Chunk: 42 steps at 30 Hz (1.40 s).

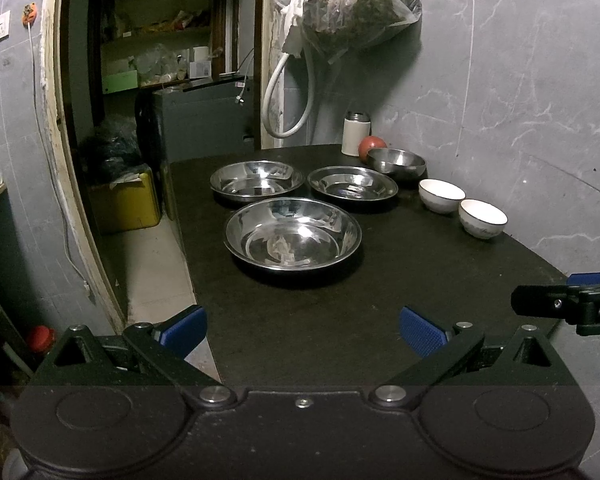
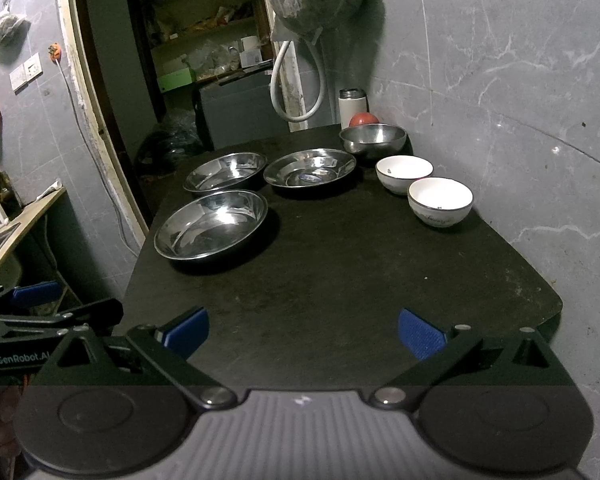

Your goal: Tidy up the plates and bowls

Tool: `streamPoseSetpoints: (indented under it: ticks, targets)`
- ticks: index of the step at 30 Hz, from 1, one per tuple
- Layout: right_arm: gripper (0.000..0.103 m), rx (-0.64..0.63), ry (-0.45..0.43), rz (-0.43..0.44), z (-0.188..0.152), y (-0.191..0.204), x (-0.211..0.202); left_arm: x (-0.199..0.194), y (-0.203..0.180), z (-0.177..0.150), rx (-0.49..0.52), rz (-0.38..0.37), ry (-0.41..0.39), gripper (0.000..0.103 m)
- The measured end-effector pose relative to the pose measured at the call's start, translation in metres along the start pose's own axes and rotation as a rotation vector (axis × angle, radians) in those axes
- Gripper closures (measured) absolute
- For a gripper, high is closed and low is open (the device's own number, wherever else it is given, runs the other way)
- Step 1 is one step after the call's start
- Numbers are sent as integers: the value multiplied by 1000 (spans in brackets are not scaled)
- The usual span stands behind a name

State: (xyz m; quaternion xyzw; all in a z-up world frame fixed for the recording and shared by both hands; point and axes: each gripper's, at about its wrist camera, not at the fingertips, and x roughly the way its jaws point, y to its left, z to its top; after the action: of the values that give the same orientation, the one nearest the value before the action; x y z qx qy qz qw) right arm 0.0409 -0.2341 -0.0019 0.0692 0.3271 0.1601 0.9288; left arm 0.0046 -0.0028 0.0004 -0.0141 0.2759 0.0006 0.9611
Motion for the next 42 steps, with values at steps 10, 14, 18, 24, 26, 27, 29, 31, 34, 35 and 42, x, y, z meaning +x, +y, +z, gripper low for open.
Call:
streamPoseSetpoints:
  ticks: [10,14,18,24,26,27,29,31,34,35,42]
  targets:
    - [0,3,2,-3,3,-4,2,0,0,0,1,0,0,1]
    - [0,4,4,-3,2,-6,3,2,0,-2,1,-1,5,1]
    - [0,5,7,-4,2,-9,7,10,0,-2,3,-5,15,1]
    - [0,8,18,-8,2,-10,15,17,1,0,4,-5,30,1]
    - [0,8,21,-8,4,-10,18,20,4,2,3,-5,36,1]
    - [0,7,22,-6,5,-10,19,21,4,3,3,-1,39,1]
    - [0,0,23,-3,8,-10,22,25,7,9,-9,17,42,1]
    - [0,-9,25,3,14,-10,28,29,11,17,-32,37,34,1]
    - [0,-18,29,17,26,-11,38,40,22,34,-64,73,26,1]
    - [0,-26,27,24,33,-12,43,46,26,41,-75,88,26,1]
    - [0,-67,-5,109,77,-12,89,96,63,89,-166,155,49,1]
